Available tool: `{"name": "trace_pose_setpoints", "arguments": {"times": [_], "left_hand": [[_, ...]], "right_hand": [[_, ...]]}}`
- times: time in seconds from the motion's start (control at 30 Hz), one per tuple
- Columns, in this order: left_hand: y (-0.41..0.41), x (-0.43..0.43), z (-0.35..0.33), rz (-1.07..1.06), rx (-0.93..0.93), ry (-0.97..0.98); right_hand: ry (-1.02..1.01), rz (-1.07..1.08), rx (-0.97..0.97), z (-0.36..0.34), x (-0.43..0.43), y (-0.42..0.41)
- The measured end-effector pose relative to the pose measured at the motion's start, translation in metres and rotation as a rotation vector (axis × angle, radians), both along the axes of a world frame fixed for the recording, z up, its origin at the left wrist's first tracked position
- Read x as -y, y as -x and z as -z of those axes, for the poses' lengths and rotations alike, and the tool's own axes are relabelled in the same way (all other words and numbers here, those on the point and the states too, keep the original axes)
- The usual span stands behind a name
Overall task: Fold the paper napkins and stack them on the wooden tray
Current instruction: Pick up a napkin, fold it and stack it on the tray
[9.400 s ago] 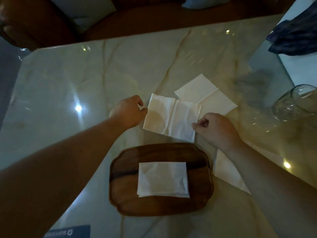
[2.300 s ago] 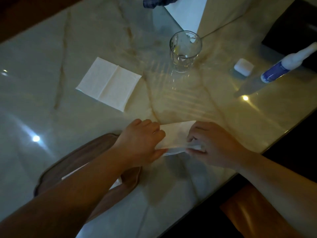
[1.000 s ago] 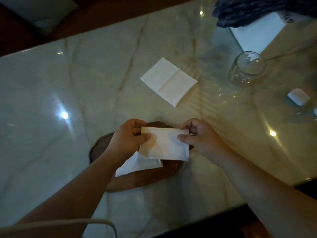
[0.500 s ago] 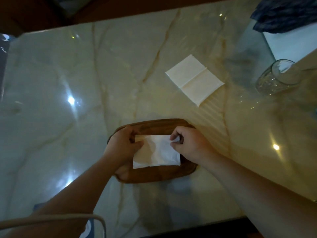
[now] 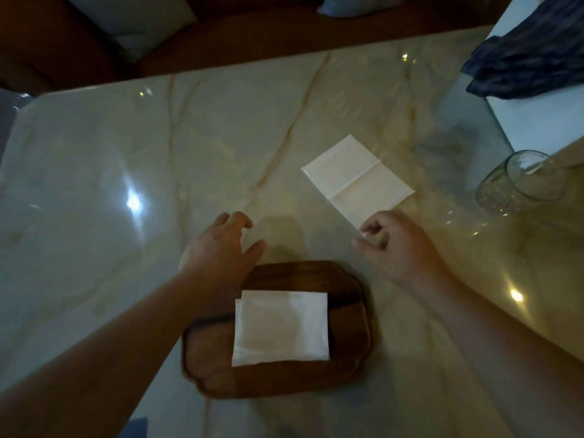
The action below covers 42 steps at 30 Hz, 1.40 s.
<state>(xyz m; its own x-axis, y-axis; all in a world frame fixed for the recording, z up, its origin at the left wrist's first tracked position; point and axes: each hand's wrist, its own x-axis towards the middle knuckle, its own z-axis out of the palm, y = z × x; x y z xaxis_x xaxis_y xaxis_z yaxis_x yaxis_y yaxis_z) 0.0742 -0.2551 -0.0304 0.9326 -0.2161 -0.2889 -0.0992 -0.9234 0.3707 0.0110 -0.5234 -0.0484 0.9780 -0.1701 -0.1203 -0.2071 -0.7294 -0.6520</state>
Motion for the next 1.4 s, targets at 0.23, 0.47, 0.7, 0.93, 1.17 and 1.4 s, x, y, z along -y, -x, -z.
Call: {"name": "trace_pose_setpoints", "arguments": {"times": [0.23, 0.47, 0.7, 0.93, 1.17, 1.4], "left_hand": [[-0.084, 0.078, 0.009, 0.018, 0.044, 0.019], [-0.128, 0.125, 0.027, -0.055, -0.035, 0.003], [-0.132, 0.131, 0.037, -0.027, 0.001, -0.068], [-0.12, 0.129, 0.034, 0.033, 0.038, 0.049], [-0.114, 0.119, 0.012, 0.105, 0.123, 0.262], [-0.11, 0.122, -0.003, 0.208, 0.221, 0.264]], "right_hand": [[0.188, -0.056, -0.052, -0.008, 0.053, -0.098], [0.292, -0.156, -0.015, 0.002, 0.06, -0.163], [0.423, -0.465, -0.128, 0.01, 0.049, -0.199], [0.574, -0.481, -0.126, -0.006, 0.049, -0.208], [0.37, -0.394, -0.054, -0.025, 0.062, -0.172], [0.243, -0.331, -0.068, -0.032, 0.066, -0.136]]}}
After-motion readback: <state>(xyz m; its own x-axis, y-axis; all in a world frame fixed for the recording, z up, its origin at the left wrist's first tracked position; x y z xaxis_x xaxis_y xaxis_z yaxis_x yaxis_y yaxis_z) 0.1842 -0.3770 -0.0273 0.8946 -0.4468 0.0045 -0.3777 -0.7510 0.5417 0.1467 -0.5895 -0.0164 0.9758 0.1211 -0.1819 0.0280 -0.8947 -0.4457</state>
